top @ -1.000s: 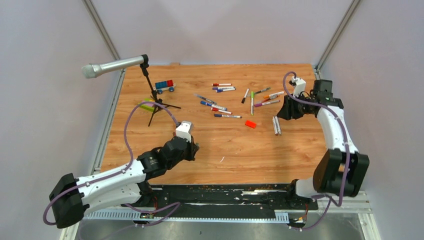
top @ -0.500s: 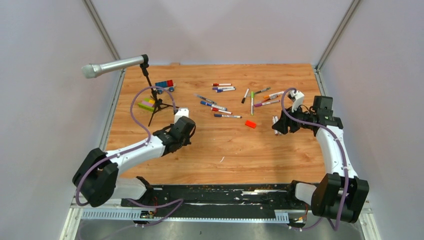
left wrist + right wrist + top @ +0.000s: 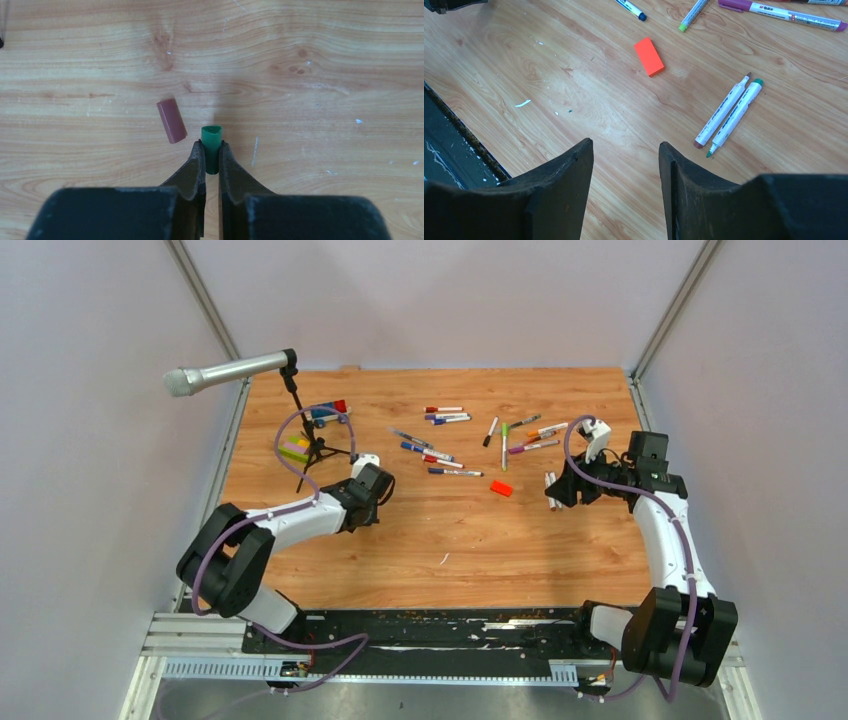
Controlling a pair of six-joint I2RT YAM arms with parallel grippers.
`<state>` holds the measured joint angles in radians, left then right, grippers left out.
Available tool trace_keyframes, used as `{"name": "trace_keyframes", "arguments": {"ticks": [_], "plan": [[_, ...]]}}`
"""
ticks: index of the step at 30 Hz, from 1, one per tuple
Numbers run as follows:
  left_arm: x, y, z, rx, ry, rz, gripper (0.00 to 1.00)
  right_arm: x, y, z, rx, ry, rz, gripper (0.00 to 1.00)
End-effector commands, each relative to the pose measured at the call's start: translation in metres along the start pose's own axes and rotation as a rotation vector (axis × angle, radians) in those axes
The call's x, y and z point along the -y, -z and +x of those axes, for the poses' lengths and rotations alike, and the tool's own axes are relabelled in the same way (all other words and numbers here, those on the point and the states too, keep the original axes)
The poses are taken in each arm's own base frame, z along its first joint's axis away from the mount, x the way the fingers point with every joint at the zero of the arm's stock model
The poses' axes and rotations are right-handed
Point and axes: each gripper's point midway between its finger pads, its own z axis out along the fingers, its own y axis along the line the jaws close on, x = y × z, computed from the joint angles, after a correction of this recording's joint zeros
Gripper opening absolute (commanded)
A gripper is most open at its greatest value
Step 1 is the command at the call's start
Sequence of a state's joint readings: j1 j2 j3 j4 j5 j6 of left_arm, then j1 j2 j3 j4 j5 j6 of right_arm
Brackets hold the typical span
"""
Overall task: Open the pen caps
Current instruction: Place the pen cap at the center of the board.
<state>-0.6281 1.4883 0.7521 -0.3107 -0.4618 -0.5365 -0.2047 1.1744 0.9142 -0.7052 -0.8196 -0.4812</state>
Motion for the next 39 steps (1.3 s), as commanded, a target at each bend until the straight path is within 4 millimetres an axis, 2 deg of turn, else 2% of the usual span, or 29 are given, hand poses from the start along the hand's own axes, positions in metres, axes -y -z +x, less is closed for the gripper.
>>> {"name": "trace_keyframes", "arguments": {"ticks": [1,5,10,15,22,28,32,35,39], "plan": [[0.002,-0.002,-0.019,0.032,0.009,-0.006,0.14,0.0,0.002,-0.011,0.045,0.06,-0.007,0.51],[0.001,-0.002,-0.022,0.036,0.01,-0.009,0.3,0.0,0.002,-0.01,0.043,0.057,-0.007,0.51],[0.0,0.004,-0.025,0.042,0.008,-0.004,0.41,0.001,0.002,-0.009,0.041,0.054,-0.008,0.51],[0.0,0.017,-0.031,0.059,0.02,0.026,0.46,0.0,0.002,-0.009,0.042,0.054,-0.013,0.51],[0.007,0.048,-0.033,0.096,0.057,0.165,0.55,-0.012,0.001,-0.01,0.064,0.071,-0.081,0.52],[0.029,0.082,-0.025,0.157,0.095,0.421,0.66,-0.03,0.001,-0.01,0.108,0.134,-0.175,0.53],[0.037,0.105,-0.023,0.212,0.139,0.559,0.72,-0.039,-0.001,-0.01,0.137,0.194,-0.231,0.55],[0.04,0.118,-0.018,0.24,0.168,0.636,0.76,-0.047,-0.004,-0.009,0.145,0.286,-0.276,0.58],[0.041,0.128,-0.007,0.243,0.178,0.695,0.83,-0.063,-0.009,-0.006,0.165,0.511,-0.355,0.61]]}}
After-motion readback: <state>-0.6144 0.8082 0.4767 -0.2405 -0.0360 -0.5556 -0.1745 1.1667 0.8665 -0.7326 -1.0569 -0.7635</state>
